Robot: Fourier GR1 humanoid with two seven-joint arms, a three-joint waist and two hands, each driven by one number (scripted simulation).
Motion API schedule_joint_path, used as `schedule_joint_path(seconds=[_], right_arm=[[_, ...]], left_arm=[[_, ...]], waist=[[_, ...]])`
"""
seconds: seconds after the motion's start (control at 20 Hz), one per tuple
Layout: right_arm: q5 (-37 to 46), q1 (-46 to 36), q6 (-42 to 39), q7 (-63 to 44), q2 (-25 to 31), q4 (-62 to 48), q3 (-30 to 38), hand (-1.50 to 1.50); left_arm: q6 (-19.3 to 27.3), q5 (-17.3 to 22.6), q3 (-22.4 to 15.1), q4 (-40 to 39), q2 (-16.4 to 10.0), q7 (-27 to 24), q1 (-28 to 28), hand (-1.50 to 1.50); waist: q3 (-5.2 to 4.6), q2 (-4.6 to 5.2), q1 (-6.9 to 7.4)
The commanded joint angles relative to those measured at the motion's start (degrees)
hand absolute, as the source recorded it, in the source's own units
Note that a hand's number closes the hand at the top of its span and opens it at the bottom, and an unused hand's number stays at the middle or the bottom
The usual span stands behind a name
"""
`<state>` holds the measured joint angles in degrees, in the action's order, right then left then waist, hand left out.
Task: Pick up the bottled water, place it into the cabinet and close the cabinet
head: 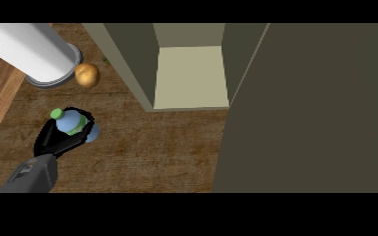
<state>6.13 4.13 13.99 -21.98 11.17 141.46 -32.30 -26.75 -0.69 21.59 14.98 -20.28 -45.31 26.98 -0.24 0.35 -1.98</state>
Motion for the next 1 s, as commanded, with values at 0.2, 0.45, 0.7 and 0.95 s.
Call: schedule_joint_path(seconds=[0.2,0.45,0.7,0.95], right_arm=[[2.9,0.1,0.5,-3.1,1.4,5.2,0.1,-1.50],[4.3,4.7,1.2,0.2,2.7,4.4,-2.9,-1.50],[4.1,-1.0,3.4,-3.4,0.0,4.1,-1.3,-1.50],[7.1,3.9,4.1,-3.7,3.3,7.6,-5.7,-1.50]], left_arm=[[6.6,-7.5,-6.6,5.3,2.0,-15.1,-1.6,1.50],[21.7,-7.6,-7.9,10.4,14.3,-13.1,-2.3,1.50],[25.0,-5.7,-9.1,15.9,20.0,-11.7,-1.4,1.50],[23.0,2.3,-15.7,23.5,20.2,-3.1,-2.5,1.50]], waist=[[0.04,-0.19,0.43],[0.26,-0.73,1.34],[0.22,-0.63,1.91],[0.26,-1.06,1.59]])
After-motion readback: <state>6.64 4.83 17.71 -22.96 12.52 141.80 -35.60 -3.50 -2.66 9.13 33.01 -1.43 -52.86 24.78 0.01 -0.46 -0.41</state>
